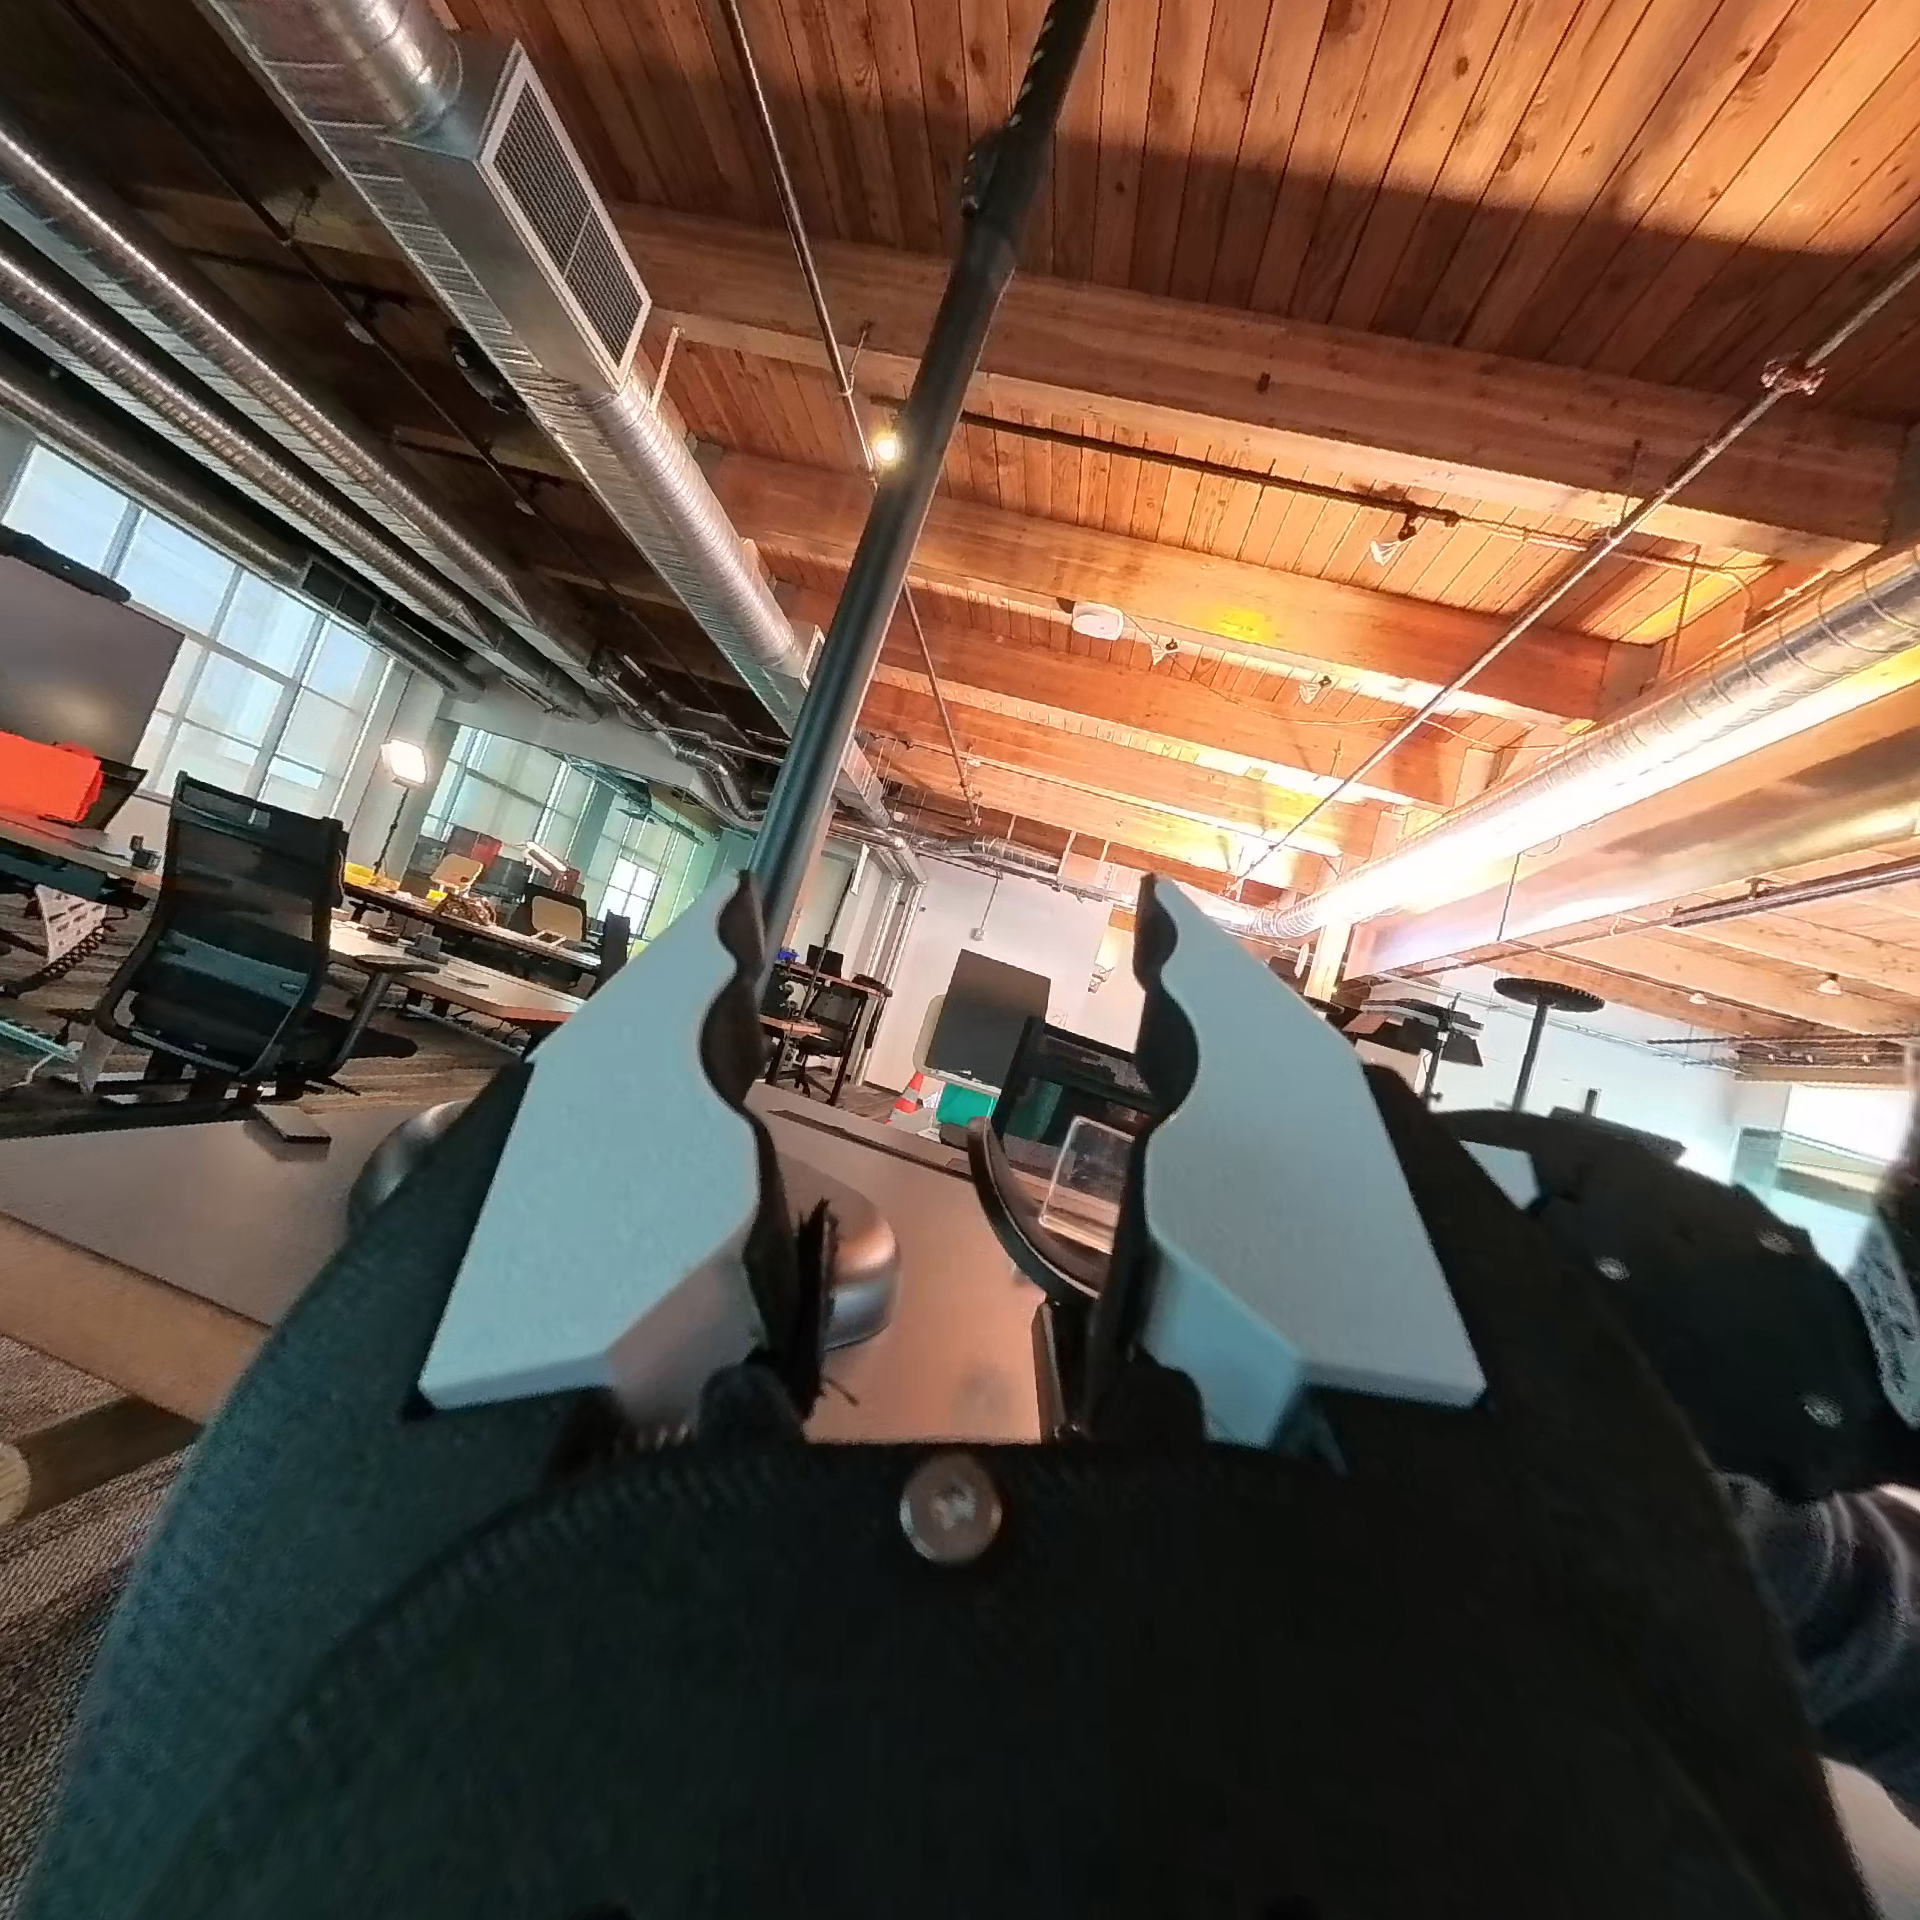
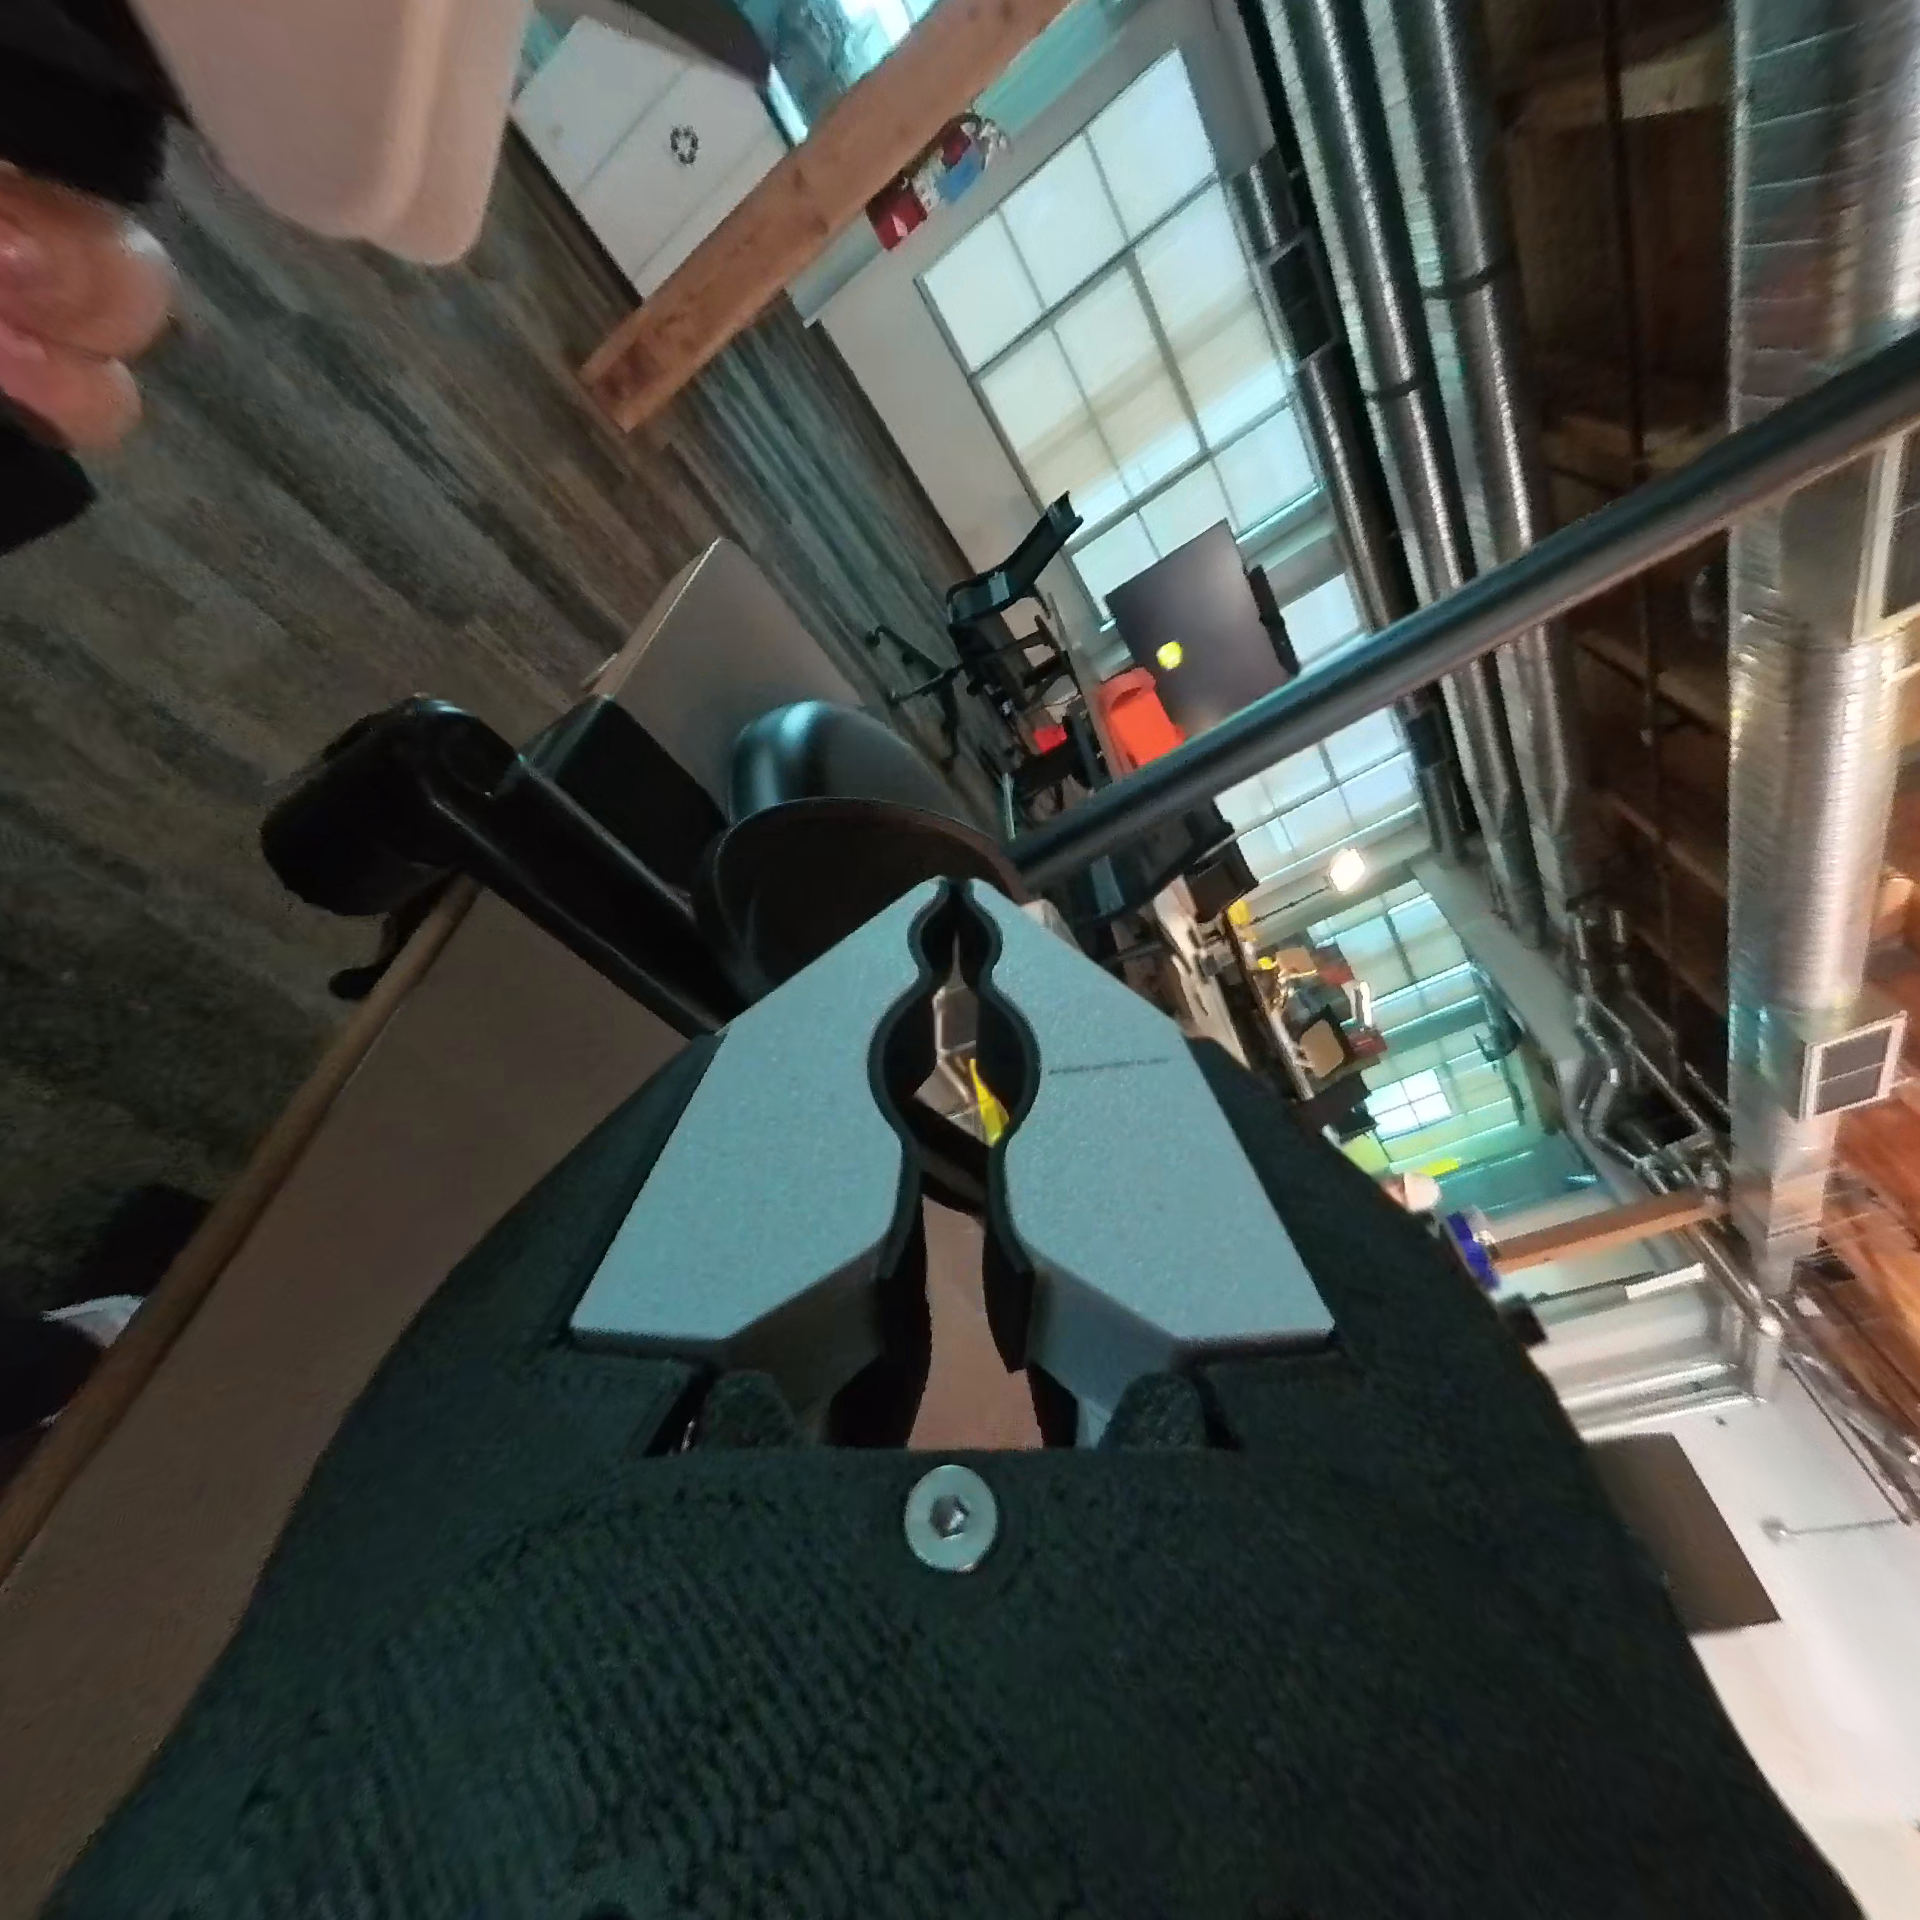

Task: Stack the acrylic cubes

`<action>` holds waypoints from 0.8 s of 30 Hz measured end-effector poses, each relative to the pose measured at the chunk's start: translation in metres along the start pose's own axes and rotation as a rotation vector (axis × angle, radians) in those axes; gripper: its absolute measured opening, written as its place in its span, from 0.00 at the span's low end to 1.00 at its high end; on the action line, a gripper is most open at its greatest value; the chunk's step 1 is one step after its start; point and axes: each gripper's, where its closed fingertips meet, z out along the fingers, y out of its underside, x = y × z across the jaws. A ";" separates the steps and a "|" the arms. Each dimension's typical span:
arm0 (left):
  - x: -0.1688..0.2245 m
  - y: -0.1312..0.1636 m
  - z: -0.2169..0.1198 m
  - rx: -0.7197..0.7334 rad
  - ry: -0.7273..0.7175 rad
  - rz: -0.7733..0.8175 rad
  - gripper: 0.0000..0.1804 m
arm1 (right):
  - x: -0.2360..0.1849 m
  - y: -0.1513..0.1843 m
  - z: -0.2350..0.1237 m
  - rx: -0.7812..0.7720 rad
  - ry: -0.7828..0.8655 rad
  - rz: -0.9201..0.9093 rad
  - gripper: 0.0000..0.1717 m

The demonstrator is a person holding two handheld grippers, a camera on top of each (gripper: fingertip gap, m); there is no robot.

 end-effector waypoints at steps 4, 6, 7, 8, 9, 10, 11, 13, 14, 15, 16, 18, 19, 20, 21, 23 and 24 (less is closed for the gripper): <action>0.003 0.003 0.001 -0.015 0.008 -0.002 0.39 | 0.003 -0.005 -0.027 0.161 0.093 -0.067 0.00; 0.004 0.006 0.002 -0.025 0.012 0.005 0.39 | -0.003 -0.001 -0.043 0.198 0.105 -0.133 0.00; 0.005 0.007 0.003 -0.031 0.012 0.012 0.39 | -0.007 0.003 -0.049 0.200 0.101 -0.156 0.00; 0.006 0.008 0.003 -0.035 0.012 0.017 0.39 | -0.011 0.008 -0.055 0.196 0.088 -0.173 0.00; 0.007 0.009 0.004 -0.037 0.015 0.019 0.39 | -0.014 0.012 -0.061 0.191 0.078 -0.187 0.00; 0.008 0.010 0.005 -0.038 0.018 0.019 0.39 | -0.014 0.016 -0.068 0.182 0.076 -0.196 0.00; 0.009 0.010 0.005 -0.039 0.021 0.018 0.39 | -0.013 0.021 -0.074 0.172 0.075 -0.198 0.00; 0.011 0.012 0.006 -0.041 0.025 0.022 0.39 | -0.009 0.031 -0.086 0.141 0.081 -0.190 0.00; 0.012 0.014 0.007 -0.043 0.028 0.025 0.39 | -0.007 0.038 -0.092 0.116 0.081 -0.184 0.00; 0.014 0.016 0.008 -0.046 0.031 0.027 0.39 | -0.005 0.045 -0.098 0.092 0.084 -0.177 0.00; 0.015 0.018 0.009 -0.050 0.034 0.027 0.39 | -0.002 0.051 -0.105 0.069 0.090 -0.170 0.00; 0.018 0.021 0.010 -0.058 0.044 0.024 0.39 | 0.004 0.063 -0.118 0.029 0.101 -0.147 0.00; 0.020 0.022 0.011 -0.060 0.049 0.023 0.39 | 0.007 0.068 -0.125 0.010 0.108 -0.134 0.00; 0.021 0.024 0.012 -0.063 0.053 0.023 0.39 | 0.010 0.073 -0.131 -0.008 0.115 -0.121 0.00; 0.022 0.025 0.012 -0.066 0.056 0.022 0.39 | 0.012 0.077 -0.136 -0.024 0.119 -0.109 0.00; 0.025 0.027 0.013 -0.068 0.062 0.021 0.39 | 0.017 0.084 -0.144 -0.047 0.132 -0.088 0.00; 0.026 0.027 0.013 -0.069 0.065 0.019 0.39 | 0.019 0.086 -0.146 -0.051 0.137 -0.075 0.00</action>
